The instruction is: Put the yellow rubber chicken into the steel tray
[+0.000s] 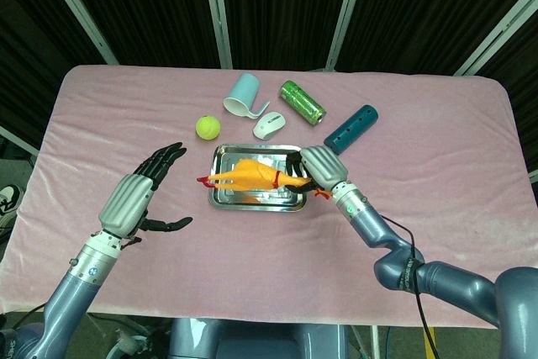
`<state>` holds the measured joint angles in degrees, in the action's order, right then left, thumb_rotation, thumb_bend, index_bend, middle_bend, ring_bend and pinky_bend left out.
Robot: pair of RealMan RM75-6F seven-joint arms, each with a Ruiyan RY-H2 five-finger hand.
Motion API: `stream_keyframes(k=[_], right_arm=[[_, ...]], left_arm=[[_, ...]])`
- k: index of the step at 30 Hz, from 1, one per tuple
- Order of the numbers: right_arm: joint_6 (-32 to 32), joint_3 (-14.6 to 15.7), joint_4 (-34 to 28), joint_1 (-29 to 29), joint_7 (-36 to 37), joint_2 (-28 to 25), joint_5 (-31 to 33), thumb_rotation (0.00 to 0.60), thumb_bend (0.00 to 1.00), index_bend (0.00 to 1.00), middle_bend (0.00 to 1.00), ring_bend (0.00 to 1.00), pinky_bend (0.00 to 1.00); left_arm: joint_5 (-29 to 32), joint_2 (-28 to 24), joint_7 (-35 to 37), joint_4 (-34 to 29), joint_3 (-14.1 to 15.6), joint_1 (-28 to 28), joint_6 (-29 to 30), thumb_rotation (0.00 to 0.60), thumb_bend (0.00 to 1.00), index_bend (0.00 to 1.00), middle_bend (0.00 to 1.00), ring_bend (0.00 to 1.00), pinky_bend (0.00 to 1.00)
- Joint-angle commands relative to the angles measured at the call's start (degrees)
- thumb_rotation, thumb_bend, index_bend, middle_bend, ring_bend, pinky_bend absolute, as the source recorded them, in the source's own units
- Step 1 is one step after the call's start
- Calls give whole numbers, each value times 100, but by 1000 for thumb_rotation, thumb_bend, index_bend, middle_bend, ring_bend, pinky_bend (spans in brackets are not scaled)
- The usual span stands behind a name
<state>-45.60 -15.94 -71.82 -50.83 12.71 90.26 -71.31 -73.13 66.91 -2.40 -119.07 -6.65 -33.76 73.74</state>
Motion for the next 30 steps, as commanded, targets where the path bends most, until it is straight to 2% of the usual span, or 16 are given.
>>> stream_keyframes(k=[1, 11, 15, 17, 21, 22, 24, 26, 30], right_arm=[[169, -52, 238, -148, -189, 194, 173, 600, 680, 1000, 785, 747, 806], [404, -188, 813, -377, -381, 598, 562, 600, 681, 1000, 785, 718, 794], [514, -203, 984, -441, -431, 719, 680, 600, 679, 946, 769, 678, 743], [566, -196, 1052, -474, -475, 767, 717, 600, 680, 869, 729, 635, 694], [640, -179, 1120, -514, -554, 808, 762, 600, 679, 598, 567, 461, 516], [667, -172, 1128, -523, -575, 807, 773, 600, 659, 503, 507, 396, 454], [718, -163, 1133, -534, -618, 797, 814, 600, 561, 344, 396, 279, 345], [774, -155, 1122, -544, -671, 772, 863, 600, 396, 194, 282, 161, 236], [811, -172, 1060, -545, -757, 719, 971, 600, 228, 49, 177, 75, 152]], left_arm=[[9, -26, -2, -1, -14, 22, -23, 600, 126, 0, 0, 0, 119], [315, -1, -71, 92, -126, 1, -243, 600, 126, 0, 0, 0, 118], [429, 37, -107, 124, -164, -16, -327, 600, 126, 0, 0, 0, 118], [480, 57, -126, 144, -176, -25, -371, 600, 126, 0, 0, 0, 111], [560, 77, -147, 179, -207, -33, -436, 600, 126, 0, 0, 0, 97], [573, 78, -145, 184, -218, -34, -447, 600, 126, 0, 0, 0, 97], [586, 80, -145, 193, -238, -31, -457, 600, 126, 0, 0, 0, 97], [589, 79, -152, 199, -245, -24, -467, 600, 127, 0, 0, 0, 95], [601, 74, -157, 206, -262, -12, -492, 600, 126, 0, 0, 0, 89]])
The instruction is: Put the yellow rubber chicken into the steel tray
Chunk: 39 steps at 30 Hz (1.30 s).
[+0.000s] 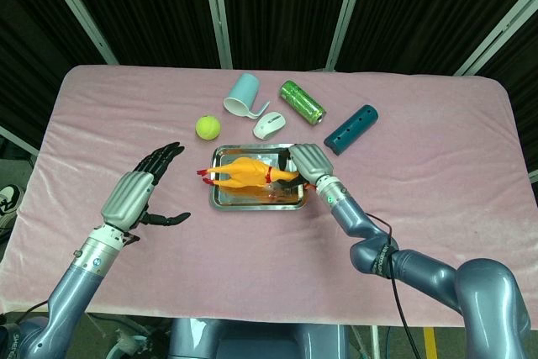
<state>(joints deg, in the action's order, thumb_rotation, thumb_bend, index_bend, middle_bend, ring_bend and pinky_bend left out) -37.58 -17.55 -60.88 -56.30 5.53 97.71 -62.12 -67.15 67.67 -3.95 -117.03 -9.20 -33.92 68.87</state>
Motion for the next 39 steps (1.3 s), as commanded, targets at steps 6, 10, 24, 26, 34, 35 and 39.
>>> stream_keyframes(k=[6, 10, 24, 26, 34, 35, 39], right_arm=[[-21, -29, -157, 23, -167, -97, 179, 600, 125, 0, 131, 34, 123], [-39, -29, -214, 41, -246, -139, 258, 600, 98, 0, 122, 27, 121], [-1412, -87, -1107, 965, 386, -1138, -366, 600, 317, 386, 320, 280, 396], [-1744, -60, -1251, 1215, 591, -1357, -539, 600, 399, 423, 349, 304, 408], [-2984, 344, -1568, 2157, 682, -2060, -1209, 600, 424, 429, 357, 305, 396], [-3113, 428, -1580, 2269, 607, -2119, -1281, 600, 424, 422, 357, 293, 375], [-3581, 775, -1663, 2730, 299, -2316, -1498, 600, 424, 334, 335, 214, 282]], left_arm=[[-10, -8, 0, -6, -41, 30, -7, 600, 126, 0, 0, 0, 88], [-29, -13, 0, -14, -55, 48, -9, 600, 126, 0, 0, 0, 88], [-113, -296, -234, 260, 10, 313, 257, 600, 126, 0, 0, 0, 88], [-70, -388, -314, 323, 60, 393, 307, 600, 126, 0, 0, 0, 87], [114, -704, -470, 476, 274, 799, 573, 600, 129, 0, 0, 0, 39], [115, -736, -455, 476, 301, 860, 617, 600, 130, 0, 0, 0, 37], [21, -799, -483, 521, 468, 1139, 873, 600, 130, 0, 0, 0, 31]])
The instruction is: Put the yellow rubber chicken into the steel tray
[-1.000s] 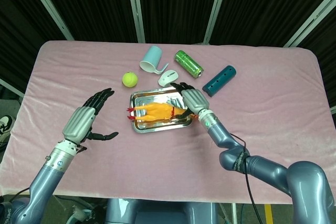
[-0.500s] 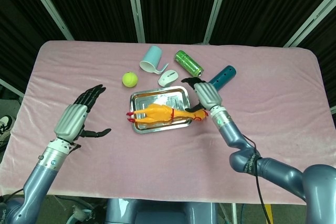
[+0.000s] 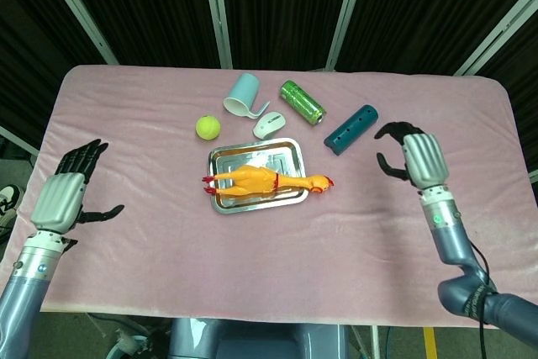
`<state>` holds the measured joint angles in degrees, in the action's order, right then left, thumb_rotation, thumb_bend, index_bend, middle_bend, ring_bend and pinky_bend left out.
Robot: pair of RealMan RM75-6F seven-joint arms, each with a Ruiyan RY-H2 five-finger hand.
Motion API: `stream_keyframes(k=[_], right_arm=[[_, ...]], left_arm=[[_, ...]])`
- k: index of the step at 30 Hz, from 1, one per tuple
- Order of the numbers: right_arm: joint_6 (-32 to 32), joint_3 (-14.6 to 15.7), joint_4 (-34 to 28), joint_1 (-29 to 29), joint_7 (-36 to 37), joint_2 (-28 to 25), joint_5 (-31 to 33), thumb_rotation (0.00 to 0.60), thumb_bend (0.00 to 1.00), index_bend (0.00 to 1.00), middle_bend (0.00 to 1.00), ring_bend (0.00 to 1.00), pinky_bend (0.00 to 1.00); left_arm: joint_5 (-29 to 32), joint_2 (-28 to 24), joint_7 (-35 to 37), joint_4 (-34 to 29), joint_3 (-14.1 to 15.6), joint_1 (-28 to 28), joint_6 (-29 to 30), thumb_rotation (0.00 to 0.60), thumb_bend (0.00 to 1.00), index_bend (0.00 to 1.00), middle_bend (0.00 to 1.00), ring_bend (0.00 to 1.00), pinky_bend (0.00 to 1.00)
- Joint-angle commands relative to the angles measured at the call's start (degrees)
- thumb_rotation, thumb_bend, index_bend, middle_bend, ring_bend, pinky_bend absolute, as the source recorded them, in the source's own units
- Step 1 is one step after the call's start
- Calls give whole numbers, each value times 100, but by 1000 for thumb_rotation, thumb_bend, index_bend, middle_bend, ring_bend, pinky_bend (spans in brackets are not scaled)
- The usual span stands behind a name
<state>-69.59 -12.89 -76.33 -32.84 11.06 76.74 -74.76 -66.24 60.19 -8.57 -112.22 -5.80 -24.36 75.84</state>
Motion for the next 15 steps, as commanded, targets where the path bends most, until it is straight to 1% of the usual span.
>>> stream_keyframes(k=[1, 5, 7, 11, 15], right_arm=[[-497, 386, -160, 505, -312, -262, -267, 600, 424, 303, 318, 195, 266], [-959, 611, -372, 944, -406, -396, -387, 600, 424, 241, 277, 156, 228], [-1159, 730, -440, 1153, -430, -431, -444, 600, 423, 226, 268, 147, 220], [-1501, 948, -570, 1508, -455, -455, -592, 600, 424, 223, 266, 145, 216], [-1820, 1071, -689, 1801, -484, -464, -696, 600, 423, 223, 266, 144, 216]], left_arm=[[-97, -59, -52, 58, 188, 257, 236, 600, 130, 0, 0, 0, 28], [-271, -92, -44, 101, 402, 522, 411, 600, 129, 0, 0, 0, 10], [-405, -105, 31, 143, 503, 654, 498, 600, 129, 0, 0, 0, 10], [-720, -74, 194, 253, 639, 904, 752, 600, 129, 0, 0, 0, 10], [-1022, 17, 267, 367, 740, 1112, 1002, 600, 129, 0, 0, 0, 10]])
